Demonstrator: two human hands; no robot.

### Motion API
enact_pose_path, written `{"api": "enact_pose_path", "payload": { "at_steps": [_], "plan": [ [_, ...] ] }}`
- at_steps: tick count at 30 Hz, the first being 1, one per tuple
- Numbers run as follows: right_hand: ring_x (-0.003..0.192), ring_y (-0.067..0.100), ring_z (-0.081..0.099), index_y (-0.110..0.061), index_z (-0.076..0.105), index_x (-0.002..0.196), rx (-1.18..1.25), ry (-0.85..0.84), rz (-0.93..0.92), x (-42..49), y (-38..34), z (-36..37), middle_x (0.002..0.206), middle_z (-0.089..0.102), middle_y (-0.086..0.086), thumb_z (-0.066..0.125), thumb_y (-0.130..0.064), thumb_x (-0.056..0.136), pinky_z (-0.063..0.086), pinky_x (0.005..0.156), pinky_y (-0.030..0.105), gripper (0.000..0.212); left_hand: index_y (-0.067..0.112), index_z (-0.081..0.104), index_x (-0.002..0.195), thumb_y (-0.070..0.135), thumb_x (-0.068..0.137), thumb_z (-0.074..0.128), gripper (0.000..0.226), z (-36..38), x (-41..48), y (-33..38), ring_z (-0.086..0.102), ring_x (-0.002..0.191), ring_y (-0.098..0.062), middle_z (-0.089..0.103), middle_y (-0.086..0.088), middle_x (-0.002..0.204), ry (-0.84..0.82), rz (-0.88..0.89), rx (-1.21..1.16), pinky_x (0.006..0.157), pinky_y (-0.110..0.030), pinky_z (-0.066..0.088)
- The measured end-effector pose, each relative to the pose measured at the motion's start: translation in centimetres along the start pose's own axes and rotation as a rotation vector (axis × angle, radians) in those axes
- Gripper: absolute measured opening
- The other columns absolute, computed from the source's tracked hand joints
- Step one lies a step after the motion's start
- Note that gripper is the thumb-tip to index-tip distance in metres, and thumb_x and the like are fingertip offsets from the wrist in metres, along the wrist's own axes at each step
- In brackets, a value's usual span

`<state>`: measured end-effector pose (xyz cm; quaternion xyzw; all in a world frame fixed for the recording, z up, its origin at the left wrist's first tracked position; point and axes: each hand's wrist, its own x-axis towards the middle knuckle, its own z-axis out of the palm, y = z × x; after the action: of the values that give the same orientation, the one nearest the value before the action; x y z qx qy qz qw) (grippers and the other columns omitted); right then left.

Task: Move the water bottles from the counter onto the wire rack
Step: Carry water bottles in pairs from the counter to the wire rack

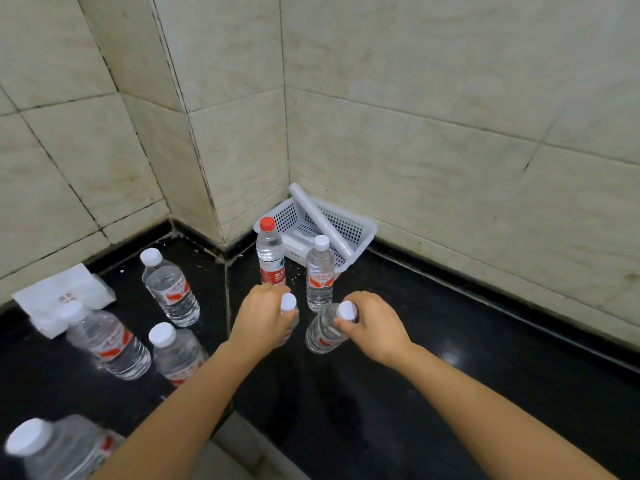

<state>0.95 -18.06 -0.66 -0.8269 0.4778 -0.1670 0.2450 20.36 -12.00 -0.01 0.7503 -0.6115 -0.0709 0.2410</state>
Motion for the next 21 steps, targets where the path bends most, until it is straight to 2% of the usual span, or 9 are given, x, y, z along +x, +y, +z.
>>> {"api": "enact_pose_path", "payload": {
  "at_steps": [2, 5, 8, 12, 16, 21],
  "plan": [
    [0.08, 0.014, 0.056, -0.02, 0.06, 0.088, 0.071, 0.012, 0.045, -1.7, 0.7, -1.8, 0.089, 0.061, -0.002, 0.069, -0.03, 0.08, 0.044, 0.065, 0.03, 0.016, 0.004, 0.06, 0.073, 0.02, 0.073, 0.063, 0.016, -0.4, -1.1, 1.6, 0.054, 0.072, -0.023, 0.06, -0.007, 0.072, -0.003, -0.004, -0.068, 0.056, -0.026, 0.039],
    [0.075, 0.016, 0.059, -0.015, 0.065, 0.085, 0.103, 0.007, 0.094, -5.7, 2.3, -5.1, 0.083, 0.064, -0.002, 0.07, -0.025, 0.076, 0.049, 0.066, 0.034, 0.015, 0.01, 0.064, 0.075, 0.029, 0.071, 0.061, 0.02, -0.6, -3.4, 5.5, 0.06, 0.074, -0.021, 0.065, -0.003, 0.075, -0.051, -0.004, -0.162, 0.066, -0.038, 0.05],
    [0.076, 0.016, 0.061, -0.014, 0.067, 0.084, 0.089, 0.017, 0.15, -10.6, 4.6, -8.1, 0.082, 0.066, -0.002, 0.07, -0.024, 0.074, 0.051, 0.068, 0.036, 0.014, 0.009, 0.067, 0.083, 0.024, 0.075, 0.068, 0.018, -0.2, -6.2, 10.2, 0.061, 0.077, -0.019, 0.067, -0.005, 0.082, -0.099, 0.029, -0.226, 0.069, -0.035, 0.05],
    [0.076, 0.013, 0.06, -0.017, 0.067, 0.083, 0.078, 0.071, 0.237, -18.2, 8.7, -12.2, 0.083, 0.065, -0.006, 0.071, -0.024, 0.074, 0.052, 0.069, 0.035, 0.013, 0.014, 0.069, 0.087, 0.025, 0.075, 0.07, 0.016, 1.1, -10.3, 16.8, 0.06, 0.079, -0.013, 0.068, 0.001, 0.085, -0.211, 0.088, -0.305, 0.073, -0.035, 0.052],
    [0.076, 0.013, 0.061, -0.019, 0.067, 0.082, 0.058, 0.132, 0.291, -26.3, 12.4, -16.8, 0.082, 0.065, -0.006, 0.071, -0.024, 0.072, 0.052, 0.069, 0.035, 0.012, 0.013, 0.068, 0.086, 0.024, 0.074, 0.071, 0.016, 3.1, -14.7, 24.3, 0.06, 0.08, -0.016, 0.068, -0.002, 0.086, -0.236, 0.191, -0.352, 0.074, -0.035, 0.051],
    [0.076, 0.02, 0.062, -0.015, 0.068, 0.081, 0.042, 0.258, 0.339, -36.8, 16.5, -22.5, 0.08, 0.067, -0.002, 0.07, -0.022, 0.069, 0.052, 0.068, 0.04, 0.014, 0.007, 0.062, 0.079, 0.023, 0.076, 0.066, 0.017, 6.1, -20.6, 34.6, 0.057, 0.081, -0.028, 0.065, -0.015, 0.082, -0.2, 0.332, -0.335, 0.073, -0.042, 0.049]
  ]
}}
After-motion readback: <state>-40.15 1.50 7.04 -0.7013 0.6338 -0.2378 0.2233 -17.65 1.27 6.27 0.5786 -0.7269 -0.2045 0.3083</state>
